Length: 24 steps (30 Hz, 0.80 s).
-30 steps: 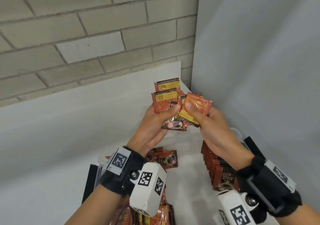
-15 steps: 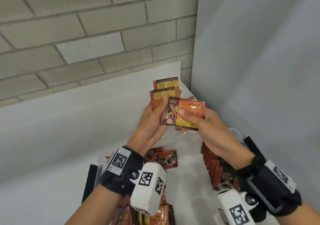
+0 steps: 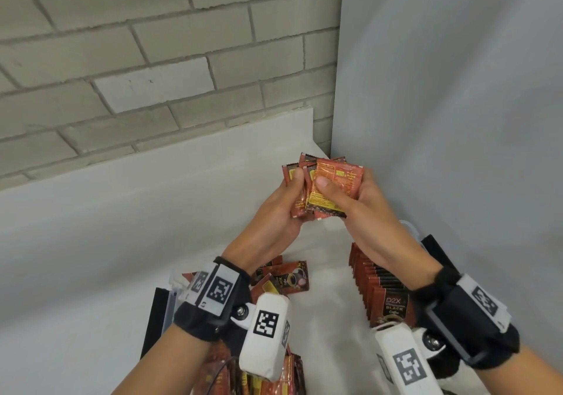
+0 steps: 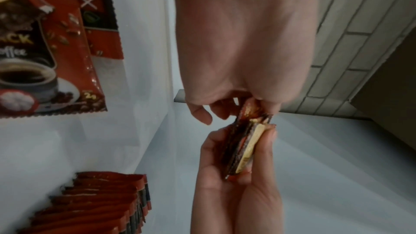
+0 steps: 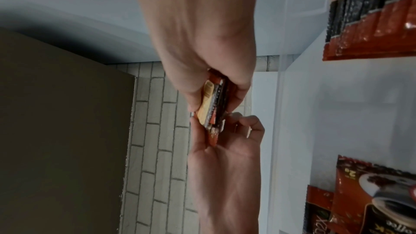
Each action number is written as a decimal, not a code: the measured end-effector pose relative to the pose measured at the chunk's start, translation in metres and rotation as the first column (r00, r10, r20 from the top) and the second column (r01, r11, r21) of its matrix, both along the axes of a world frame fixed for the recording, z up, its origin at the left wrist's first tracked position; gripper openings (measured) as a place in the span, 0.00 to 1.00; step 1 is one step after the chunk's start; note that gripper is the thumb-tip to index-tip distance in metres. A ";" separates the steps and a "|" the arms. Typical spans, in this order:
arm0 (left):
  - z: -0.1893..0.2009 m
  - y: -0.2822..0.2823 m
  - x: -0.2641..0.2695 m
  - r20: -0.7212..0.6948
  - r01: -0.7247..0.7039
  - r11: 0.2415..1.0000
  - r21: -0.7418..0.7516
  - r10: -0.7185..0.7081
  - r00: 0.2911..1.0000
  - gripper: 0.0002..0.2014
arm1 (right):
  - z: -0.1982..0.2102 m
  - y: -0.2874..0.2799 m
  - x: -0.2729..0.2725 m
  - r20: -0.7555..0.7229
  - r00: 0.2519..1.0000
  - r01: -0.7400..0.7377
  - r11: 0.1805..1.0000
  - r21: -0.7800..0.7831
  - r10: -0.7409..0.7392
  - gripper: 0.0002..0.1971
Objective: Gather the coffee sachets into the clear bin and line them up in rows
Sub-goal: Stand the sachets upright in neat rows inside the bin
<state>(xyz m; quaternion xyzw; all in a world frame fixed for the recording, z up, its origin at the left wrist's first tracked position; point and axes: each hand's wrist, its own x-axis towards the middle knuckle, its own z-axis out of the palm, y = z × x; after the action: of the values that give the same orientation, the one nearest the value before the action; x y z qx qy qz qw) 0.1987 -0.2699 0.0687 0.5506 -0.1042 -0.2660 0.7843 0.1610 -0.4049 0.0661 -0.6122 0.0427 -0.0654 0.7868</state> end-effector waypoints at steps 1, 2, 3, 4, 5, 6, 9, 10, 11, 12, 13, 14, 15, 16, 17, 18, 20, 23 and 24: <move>0.002 0.001 -0.002 0.006 0.021 1.000 -0.023 -0.021 1.000 0.26 | 0.002 0.000 -0.001 0.001 1.000 -0.014 1.000 0.015 0.014 0.33; 0.004 0.002 -0.002 0.006 0.029 0.998 -0.048 -0.029 1.000 0.27 | 0.003 0.001 -0.002 0.002 0.999 -0.034 0.999 0.022 0.034 0.33; 0.005 0.004 -0.002 0.006 0.038 0.996 -0.078 -0.038 0.999 0.26 | 0.005 0.002 -0.003 -0.001 0.998 -0.061 0.998 0.022 0.061 0.32; 0.005 0.006 -0.001 0.005 0.052 0.992 -0.111 -0.052 0.999 0.25 | 0.006 0.004 -0.005 -0.005 0.996 -0.090 0.996 0.015 0.090 0.31; 0.004 0.008 0.000 -0.001 0.068 0.988 -0.140 -0.069 0.998 0.24 | 0.006 0.005 -0.007 -0.013 0.993 -0.115 0.993 0.000 0.115 0.31; 0.004 0.010 0.000 -0.004 0.088 0.983 -0.163 -0.090 0.996 0.25 | 0.006 0.007 -0.008 -0.025 0.991 -0.135 0.991 -0.016 0.134 0.31; 0.002 0.012 -0.001 0.023 0.139 0.974 -0.181 -0.138 0.990 0.27 | 0.007 0.008 -0.011 -0.041 0.987 -0.157 0.988 0.000 0.157 0.33; 0.002 0.011 -0.002 0.043 0.140 0.977 -0.159 -0.135 0.990 0.28 | 0.008 0.007 -0.011 -0.043 0.986 -0.160 0.987 0.016 0.160 0.34; 0.004 0.009 -0.003 0.058 0.132 0.983 -0.130 -0.126 0.990 0.33 | 0.008 0.007 -0.012 -0.050 0.984 -0.170 0.985 0.023 0.171 0.35; 0.005 0.008 -0.004 0.070 0.113 0.989 -0.091 -0.107 0.992 0.40 | 0.009 0.006 -0.012 -0.060 0.979 -0.193 0.981 0.016 0.194 0.34; 0.005 0.007 -0.004 0.082 0.091 0.994 -0.054 -0.087 0.993 0.47 | 0.011 0.006 -0.013 -0.072 0.972 -0.225 0.974 -0.004 0.224 0.33; 0.005 0.006 -0.005 0.093 0.083 0.996 -0.035 -0.079 0.992 0.51 | 0.012 0.005 -0.014 -0.084 0.964 -0.256 0.966 -0.027 0.253 0.30; 0.005 0.006 -0.006 0.110 0.083 0.996 -0.024 -0.080 0.991 0.52 | 0.014 0.005 -0.015 -0.096 0.956 -0.281 0.959 -0.044 0.276 0.26; 0.005 0.006 -0.006 0.129 0.087 0.996 -0.013 -0.085 0.988 0.53 | 0.016 0.003 -0.015 -0.107 0.951 -0.296 0.954 -0.051 0.290 0.24; 0.006 0.006 -0.006 0.148 0.088 0.996 0.001 -0.087 0.985 0.54 | 0.019 0.002 -0.016 -0.114 0.949 -0.302 0.952 -0.049 0.295 0.22; 0.009 0.006 -0.006 0.175 0.082 0.996 0.022 -0.084 0.981 0.55 | 0.023 -0.001 -0.017 -0.117 0.949 -0.298 0.954 -0.043 0.292 0.21; 0.018 0.006 -0.006 0.312 0.050 0.992 0.120 -0.086 0.946 0.53 | 0.034 -0.006 -0.021 -0.111 0.957 -0.273 0.961 -0.041 0.267 0.20; 0.044 0.009 -0.011 0.635 -0.076 0.945 0.318 -0.152 0.757 0.52 | 0.047 -0.014 -0.027 -0.115 0.972 -0.217 0.968 -0.126 0.203 0.16; 0.053 0.008 -0.015 0.721 -0.109 0.920 0.376 -0.217 0.658 0.54 | 0.049 -0.017 -0.030 -0.123 0.976 -0.195 0.969 -0.152 0.177 0.14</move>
<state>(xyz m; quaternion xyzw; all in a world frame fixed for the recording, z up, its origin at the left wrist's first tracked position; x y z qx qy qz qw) 0.1836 -0.2615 0.1222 0.7508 -0.3804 -0.0536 0.5373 0.1314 -0.4214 0.1148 -0.6784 0.0223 0.0389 0.7333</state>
